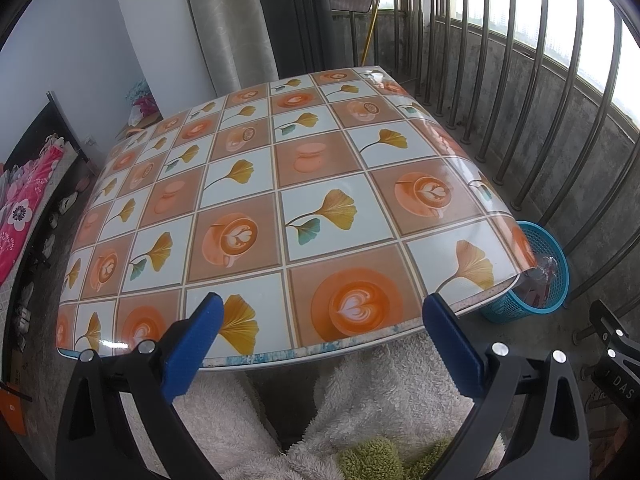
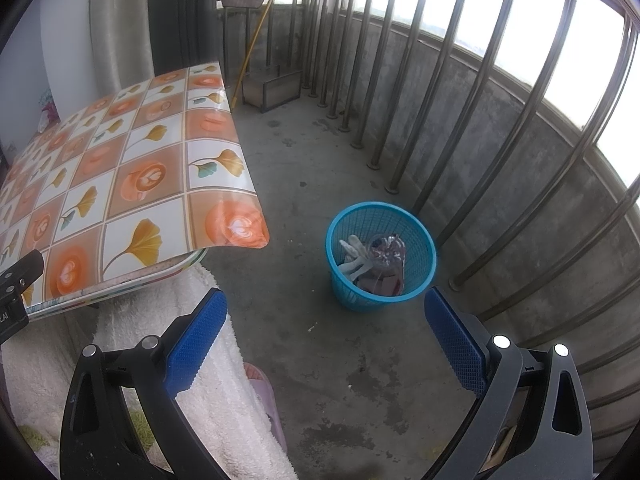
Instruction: Collect trash
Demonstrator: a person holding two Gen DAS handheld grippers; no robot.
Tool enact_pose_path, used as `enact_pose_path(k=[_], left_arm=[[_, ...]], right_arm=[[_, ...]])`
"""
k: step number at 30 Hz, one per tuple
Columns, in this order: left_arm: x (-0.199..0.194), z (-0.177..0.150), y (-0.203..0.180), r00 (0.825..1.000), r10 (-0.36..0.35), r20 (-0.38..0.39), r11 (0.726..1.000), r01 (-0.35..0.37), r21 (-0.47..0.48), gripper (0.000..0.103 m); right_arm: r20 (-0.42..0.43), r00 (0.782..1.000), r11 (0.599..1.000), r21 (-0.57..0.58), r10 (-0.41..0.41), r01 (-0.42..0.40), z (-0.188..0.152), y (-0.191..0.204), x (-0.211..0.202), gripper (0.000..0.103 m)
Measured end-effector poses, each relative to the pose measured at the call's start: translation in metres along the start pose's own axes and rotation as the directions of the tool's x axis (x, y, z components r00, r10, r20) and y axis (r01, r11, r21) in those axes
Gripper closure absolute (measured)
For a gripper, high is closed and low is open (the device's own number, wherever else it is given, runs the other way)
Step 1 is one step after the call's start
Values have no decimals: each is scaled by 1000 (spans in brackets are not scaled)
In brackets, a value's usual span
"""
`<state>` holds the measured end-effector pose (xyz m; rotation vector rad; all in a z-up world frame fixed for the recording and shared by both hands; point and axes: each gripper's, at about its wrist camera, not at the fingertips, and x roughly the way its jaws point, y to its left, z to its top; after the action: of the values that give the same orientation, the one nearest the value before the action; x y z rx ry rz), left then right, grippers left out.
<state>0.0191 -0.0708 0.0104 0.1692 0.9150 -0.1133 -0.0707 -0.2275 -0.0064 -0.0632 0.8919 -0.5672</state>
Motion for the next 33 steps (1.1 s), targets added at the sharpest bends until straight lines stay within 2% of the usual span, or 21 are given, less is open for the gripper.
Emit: enact_pose_path(k=[33], left_arm=[[-1,1,-1,1000,2,0,1000,-2,-1,6]], right_arm=[[2,1000,1000,3,-2,2,0,2,1,8]])
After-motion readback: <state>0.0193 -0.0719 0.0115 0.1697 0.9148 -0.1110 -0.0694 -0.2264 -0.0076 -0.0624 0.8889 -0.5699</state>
